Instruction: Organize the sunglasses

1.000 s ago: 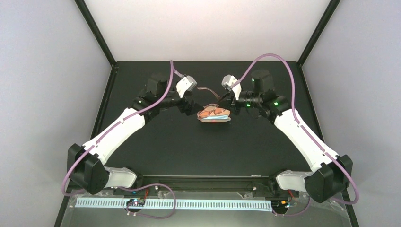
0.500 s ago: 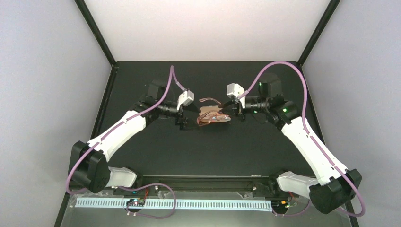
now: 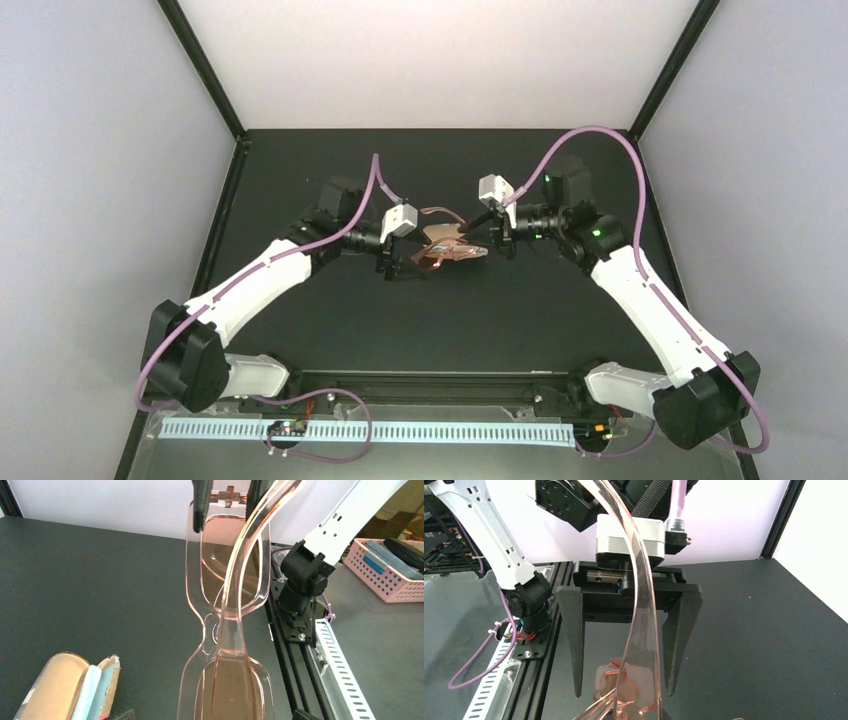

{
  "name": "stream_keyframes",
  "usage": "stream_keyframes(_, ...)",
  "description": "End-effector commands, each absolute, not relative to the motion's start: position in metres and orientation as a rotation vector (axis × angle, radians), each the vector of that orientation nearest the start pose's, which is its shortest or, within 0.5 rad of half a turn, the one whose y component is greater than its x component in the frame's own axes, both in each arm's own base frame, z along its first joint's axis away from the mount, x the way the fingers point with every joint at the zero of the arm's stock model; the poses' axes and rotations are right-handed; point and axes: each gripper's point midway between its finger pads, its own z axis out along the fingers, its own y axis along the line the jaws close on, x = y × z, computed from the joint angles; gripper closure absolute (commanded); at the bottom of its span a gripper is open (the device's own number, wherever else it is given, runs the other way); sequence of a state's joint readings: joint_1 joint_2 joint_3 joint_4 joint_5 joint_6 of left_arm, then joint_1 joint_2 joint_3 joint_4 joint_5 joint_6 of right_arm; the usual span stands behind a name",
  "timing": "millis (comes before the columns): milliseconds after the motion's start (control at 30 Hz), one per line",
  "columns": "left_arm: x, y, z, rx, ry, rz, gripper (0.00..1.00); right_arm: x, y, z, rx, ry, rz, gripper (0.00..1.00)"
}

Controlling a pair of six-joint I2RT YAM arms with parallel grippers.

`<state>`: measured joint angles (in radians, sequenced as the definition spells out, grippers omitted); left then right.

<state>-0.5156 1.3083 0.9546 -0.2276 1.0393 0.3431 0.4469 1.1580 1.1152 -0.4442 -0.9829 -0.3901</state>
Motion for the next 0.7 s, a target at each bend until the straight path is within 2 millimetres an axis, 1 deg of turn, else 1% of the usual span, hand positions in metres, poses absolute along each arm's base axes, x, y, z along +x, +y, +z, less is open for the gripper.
stream_keyframes(0,0.220,-0.296,0.261,1.393,1.448,-1.138,0.17,0.228,0.262,0.332,-1.258,1.460,1.051,0.94)
stream_keyframes(100,0.224,-0.297,0.263,1.371,1.461,-1.130,0.13,0.236,0.260,0.333,-1.209,1.480,1.051,0.95)
stream_keyframes(233,0.235,-0.296,0.271,1.306,1.475,-1.132,0.12,0.247,0.257,0.336,-1.130,1.510,1.084,0.95)
stream_keyframes(467,0.247,-0.294,0.287,1.212,1.479,-1.183,0.14,0.256,0.257,0.333,-1.050,1.539,1.134,0.95)
stream_keyframes(600,0.249,-0.290,0.293,1.178,1.466,-1.239,0.14,0.265,0.252,0.335,-0.987,1.552,1.144,0.95)
stream_keyframes(667,0.248,-0.289,0.292,1.171,1.466,-1.248,0.13,0.267,0.249,0.336,-0.964,1.552,1.146,0.95)
